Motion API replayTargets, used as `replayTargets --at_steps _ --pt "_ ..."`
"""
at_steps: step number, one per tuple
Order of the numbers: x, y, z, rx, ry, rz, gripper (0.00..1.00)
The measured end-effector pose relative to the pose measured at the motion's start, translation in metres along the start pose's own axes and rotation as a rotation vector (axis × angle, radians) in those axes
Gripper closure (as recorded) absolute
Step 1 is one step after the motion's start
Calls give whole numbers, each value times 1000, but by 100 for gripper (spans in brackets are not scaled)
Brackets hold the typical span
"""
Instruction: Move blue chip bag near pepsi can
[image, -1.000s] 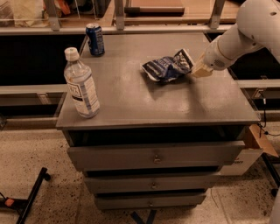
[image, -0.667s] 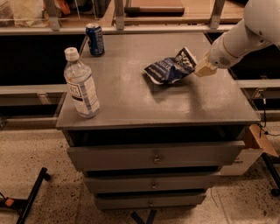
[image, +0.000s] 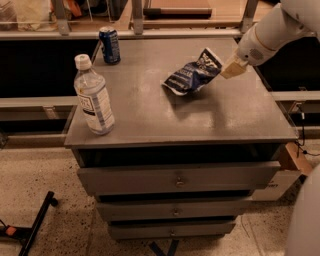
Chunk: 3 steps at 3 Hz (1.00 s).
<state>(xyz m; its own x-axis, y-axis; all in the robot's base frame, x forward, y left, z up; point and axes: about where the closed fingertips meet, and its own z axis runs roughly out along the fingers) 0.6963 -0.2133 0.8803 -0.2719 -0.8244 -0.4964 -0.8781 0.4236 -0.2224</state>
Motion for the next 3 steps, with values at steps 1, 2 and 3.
replayTargets --at_steps 1,2,3 --pt "-30 -11 4 -18 2 4 100" --pt "-62 -21 10 -22 -18 28 100" --pt "-87 -28 17 -23 -59 73 100"
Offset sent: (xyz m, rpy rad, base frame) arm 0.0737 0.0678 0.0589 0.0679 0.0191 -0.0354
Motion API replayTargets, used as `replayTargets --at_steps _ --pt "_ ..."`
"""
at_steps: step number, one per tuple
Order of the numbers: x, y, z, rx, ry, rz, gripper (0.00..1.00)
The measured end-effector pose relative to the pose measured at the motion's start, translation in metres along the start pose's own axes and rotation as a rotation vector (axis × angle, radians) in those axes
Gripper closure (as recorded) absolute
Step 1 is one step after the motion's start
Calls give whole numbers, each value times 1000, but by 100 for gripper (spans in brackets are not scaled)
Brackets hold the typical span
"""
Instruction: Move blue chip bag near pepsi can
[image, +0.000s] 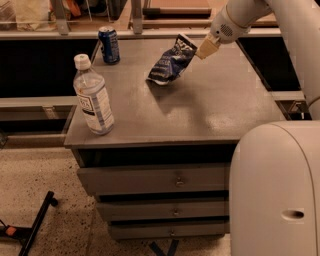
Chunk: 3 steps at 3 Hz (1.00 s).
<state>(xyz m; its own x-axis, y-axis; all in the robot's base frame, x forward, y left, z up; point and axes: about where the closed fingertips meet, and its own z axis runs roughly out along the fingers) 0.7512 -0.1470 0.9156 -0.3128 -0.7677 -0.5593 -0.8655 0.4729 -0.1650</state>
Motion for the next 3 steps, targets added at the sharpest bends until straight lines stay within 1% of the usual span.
replayTargets --at_steps 1,2,3 --pt "-22 -7 2 19 -62 65 100" --pt "-46 -11 7 37 -132 110 100" --pt "-67 -12 16 40 -191 148 100"
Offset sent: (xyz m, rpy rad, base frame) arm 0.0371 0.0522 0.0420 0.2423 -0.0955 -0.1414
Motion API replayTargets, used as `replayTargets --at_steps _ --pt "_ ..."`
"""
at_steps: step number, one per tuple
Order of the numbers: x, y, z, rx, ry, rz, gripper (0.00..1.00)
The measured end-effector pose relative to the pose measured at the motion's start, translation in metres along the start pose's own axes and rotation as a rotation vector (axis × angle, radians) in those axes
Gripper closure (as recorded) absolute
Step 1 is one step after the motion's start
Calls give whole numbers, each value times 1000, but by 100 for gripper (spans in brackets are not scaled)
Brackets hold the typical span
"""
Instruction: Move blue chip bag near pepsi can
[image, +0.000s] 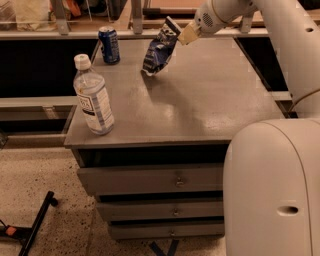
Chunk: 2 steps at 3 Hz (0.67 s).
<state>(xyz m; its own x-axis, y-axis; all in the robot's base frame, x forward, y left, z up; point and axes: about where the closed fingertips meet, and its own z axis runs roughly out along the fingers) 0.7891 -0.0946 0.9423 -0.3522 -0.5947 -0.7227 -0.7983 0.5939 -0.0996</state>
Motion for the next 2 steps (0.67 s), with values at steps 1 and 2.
replayTargets --at_steps 1,2 --pt "-16 6 11 -15 -64 66 100" --pt "-31 14 19 -25 -109 106 100"
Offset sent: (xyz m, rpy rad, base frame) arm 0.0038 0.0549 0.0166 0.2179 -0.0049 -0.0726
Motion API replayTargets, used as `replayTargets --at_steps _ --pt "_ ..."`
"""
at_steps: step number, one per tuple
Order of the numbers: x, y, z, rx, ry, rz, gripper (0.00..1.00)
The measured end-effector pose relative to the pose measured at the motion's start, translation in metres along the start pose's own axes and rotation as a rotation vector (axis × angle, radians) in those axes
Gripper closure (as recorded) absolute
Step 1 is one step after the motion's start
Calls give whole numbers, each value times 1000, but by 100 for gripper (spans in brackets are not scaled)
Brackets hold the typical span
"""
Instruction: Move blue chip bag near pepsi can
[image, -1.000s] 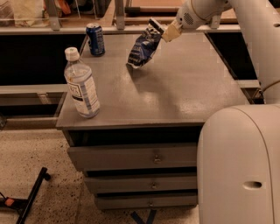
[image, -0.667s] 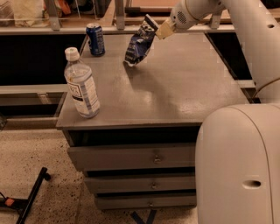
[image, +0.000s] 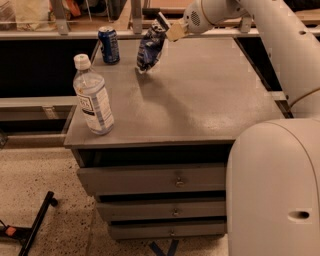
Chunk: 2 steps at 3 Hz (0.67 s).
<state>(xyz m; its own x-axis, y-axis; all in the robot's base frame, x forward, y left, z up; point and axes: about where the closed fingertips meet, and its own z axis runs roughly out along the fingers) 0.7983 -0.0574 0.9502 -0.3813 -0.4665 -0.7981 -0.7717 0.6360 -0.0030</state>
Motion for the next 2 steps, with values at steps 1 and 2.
replayTargets --at_steps 1,2 --pt "-8 9 7 -16 -33 28 100" --pt "-17 24 15 -47 -74 56 100"
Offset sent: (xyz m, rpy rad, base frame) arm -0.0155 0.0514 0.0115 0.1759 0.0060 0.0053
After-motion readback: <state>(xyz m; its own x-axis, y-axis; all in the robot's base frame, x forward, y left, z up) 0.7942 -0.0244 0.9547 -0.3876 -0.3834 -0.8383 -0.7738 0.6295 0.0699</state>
